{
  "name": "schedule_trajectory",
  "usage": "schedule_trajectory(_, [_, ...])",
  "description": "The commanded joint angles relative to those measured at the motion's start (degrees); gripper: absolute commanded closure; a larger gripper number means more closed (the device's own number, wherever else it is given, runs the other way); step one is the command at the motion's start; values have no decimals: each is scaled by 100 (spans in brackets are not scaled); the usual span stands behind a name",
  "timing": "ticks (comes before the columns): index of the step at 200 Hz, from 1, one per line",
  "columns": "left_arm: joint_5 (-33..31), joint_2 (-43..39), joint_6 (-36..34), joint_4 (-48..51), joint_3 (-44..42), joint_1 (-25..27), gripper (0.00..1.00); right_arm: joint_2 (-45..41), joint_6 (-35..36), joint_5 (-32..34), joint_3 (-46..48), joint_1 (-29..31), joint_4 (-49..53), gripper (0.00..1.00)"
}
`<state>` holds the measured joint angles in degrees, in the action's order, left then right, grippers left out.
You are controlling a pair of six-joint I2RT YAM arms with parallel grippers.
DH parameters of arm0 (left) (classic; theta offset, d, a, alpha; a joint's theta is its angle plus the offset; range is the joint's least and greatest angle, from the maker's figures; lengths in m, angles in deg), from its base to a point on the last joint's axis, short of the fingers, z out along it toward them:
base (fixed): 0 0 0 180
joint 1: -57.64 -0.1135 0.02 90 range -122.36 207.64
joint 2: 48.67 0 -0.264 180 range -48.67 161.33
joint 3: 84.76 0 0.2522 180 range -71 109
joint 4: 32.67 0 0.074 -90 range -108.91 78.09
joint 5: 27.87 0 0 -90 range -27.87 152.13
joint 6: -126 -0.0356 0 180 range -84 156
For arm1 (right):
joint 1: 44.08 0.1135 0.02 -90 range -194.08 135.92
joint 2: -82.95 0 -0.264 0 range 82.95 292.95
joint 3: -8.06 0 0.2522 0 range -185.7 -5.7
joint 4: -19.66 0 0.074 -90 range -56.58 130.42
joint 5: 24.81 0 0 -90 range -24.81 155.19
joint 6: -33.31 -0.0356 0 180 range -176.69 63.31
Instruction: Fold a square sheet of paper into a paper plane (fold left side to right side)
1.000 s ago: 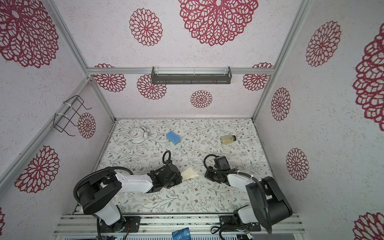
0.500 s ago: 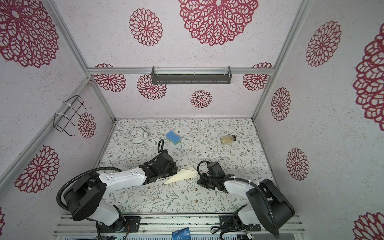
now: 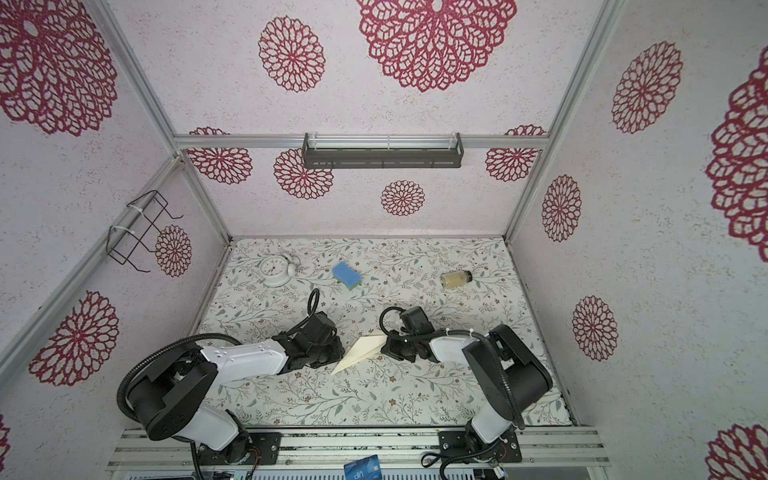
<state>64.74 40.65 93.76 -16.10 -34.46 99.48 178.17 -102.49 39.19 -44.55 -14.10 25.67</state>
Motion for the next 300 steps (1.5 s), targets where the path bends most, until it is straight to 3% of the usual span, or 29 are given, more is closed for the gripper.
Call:
schedule_trajectory(1, [187,2,278,-514,-107,253,86,395,548,122,-260,-148,649,100])
schedule_trajectory(41, [-66,146,565,-769,127,809,86,359,823,-28,-178,-526,625,100])
schedule_trajectory(106, [-1019,-45,921,-173,117,834,84,-320,812,-42,775,-686,461,100])
schedule_trajectory(147, [-1281,-103,1212,-296,-52,754,69,-493,560,-207,1212,-669,82,100])
schedule_trajectory(175, [-1166,-74,1307,-1122,-306,685,53,-500,420,-253,1252,-639,-66,100])
schedule_trajectory(199, [-1021,70,1270,-1703,-383,662,45,-370,325,-330,1205,-607,-180,100])
schedule_trajectory(300, [-335,1285,1365,-3310,-87,499,48,414,5,-597,859,-510,-751,100])
